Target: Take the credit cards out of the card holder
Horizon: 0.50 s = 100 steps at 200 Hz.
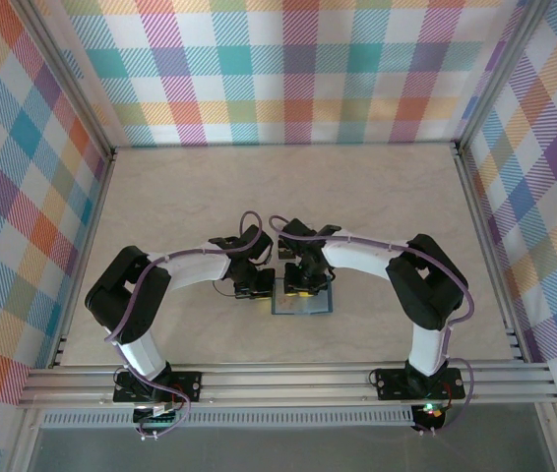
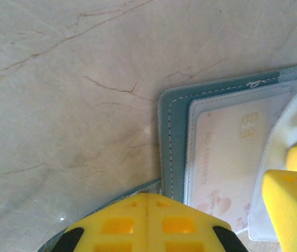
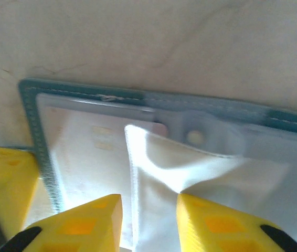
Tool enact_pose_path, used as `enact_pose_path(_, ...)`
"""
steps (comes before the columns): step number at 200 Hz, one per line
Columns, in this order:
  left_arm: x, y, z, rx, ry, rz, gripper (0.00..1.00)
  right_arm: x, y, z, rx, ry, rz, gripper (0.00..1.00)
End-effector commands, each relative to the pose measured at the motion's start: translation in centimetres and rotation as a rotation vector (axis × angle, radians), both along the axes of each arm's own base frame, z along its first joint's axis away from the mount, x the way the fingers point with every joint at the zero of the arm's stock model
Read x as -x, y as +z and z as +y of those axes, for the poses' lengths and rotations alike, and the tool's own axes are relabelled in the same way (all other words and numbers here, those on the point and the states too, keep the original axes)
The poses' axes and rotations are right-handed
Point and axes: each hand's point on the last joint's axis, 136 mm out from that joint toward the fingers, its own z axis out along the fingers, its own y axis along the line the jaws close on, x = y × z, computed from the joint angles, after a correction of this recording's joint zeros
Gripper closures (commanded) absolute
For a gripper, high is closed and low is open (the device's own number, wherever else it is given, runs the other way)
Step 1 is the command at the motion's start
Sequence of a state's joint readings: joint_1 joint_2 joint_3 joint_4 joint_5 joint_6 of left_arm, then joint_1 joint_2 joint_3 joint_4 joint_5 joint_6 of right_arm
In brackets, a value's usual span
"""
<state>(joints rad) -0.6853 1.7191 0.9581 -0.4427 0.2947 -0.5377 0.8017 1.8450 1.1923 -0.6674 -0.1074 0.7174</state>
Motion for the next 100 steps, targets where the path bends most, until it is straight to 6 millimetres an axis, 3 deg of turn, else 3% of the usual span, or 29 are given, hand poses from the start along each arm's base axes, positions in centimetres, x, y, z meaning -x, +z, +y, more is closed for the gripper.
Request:
enact_pose_path(1,0.8,-0.1,0.5,-0.033,0.000,0.029,0.95,0.8,-0.5,-2.8,0.174,0.031,0.009,0.63)
enact_pose_path(59,0.7,0.1,0.5,-0.032,-0.003,0.027,0.95,0.3,0.8,-4.0,0.281,0.048,-0.035,0.51)
enact_pose_path(100,0.6,0.1,0.3,-0.030,-0.004,0.028,0.95,0.1,1.6,-4.5,0.300,0.052,-0.059,0.49)
